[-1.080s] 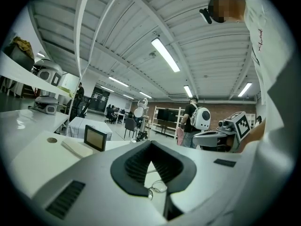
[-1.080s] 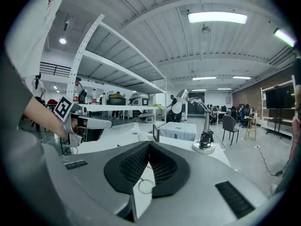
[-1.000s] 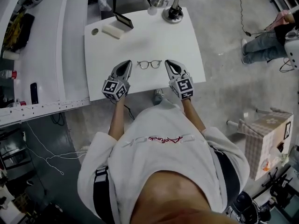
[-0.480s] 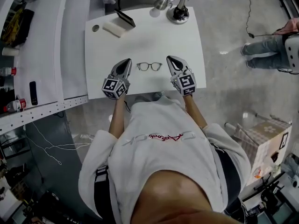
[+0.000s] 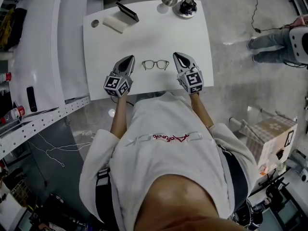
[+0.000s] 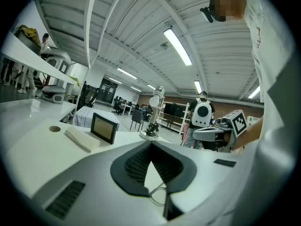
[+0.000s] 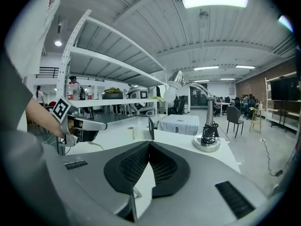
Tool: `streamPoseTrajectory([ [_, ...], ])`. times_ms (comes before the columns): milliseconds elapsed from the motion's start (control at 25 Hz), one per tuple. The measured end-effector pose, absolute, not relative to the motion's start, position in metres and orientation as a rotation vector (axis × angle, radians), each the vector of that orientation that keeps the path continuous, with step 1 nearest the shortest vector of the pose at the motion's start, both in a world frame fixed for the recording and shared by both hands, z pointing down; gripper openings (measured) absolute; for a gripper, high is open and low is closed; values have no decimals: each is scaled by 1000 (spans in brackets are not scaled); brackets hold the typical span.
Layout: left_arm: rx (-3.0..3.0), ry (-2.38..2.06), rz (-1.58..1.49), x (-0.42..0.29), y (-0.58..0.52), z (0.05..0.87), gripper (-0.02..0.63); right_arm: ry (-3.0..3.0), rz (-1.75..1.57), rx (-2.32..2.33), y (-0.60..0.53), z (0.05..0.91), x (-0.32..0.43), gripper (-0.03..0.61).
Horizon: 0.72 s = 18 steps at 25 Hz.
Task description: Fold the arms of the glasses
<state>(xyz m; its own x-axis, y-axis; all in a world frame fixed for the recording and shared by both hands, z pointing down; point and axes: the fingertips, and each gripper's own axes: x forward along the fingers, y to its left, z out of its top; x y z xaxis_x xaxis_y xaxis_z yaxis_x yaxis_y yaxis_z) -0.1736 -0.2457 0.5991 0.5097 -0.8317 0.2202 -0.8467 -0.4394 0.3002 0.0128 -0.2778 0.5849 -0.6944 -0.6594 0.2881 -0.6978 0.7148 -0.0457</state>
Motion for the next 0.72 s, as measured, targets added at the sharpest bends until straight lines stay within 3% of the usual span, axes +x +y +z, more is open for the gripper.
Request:
streamPoseTrajectory([
  [720, 2339, -1227, 161, -177, -220, 647, 21, -2525, 446, 1116, -234, 648, 22, 18],
])
